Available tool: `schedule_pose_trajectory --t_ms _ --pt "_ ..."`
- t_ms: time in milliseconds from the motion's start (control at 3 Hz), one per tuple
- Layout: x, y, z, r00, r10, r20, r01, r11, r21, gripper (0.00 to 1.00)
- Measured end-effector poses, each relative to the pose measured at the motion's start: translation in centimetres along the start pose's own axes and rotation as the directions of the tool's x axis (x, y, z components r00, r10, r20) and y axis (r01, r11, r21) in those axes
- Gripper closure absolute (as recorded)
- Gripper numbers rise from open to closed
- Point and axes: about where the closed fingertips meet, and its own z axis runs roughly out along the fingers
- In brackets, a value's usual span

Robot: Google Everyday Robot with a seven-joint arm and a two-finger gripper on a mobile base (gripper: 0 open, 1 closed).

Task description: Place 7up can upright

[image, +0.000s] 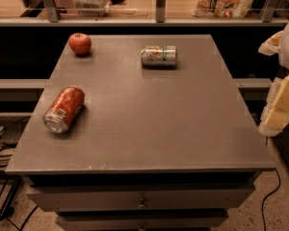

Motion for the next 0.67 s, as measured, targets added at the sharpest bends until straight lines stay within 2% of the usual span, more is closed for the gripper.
schedule_pose_trajectory --t_ms 333,667 --pt "0.0 -0.2 0.0 1.0 -0.012 -0.004 0.012 0.9999 0.007 0.0" --pt "-0.2 -1.2 0.5 0.998 -0.065 -0.023 0.066 0.9978 0.01 0.0"
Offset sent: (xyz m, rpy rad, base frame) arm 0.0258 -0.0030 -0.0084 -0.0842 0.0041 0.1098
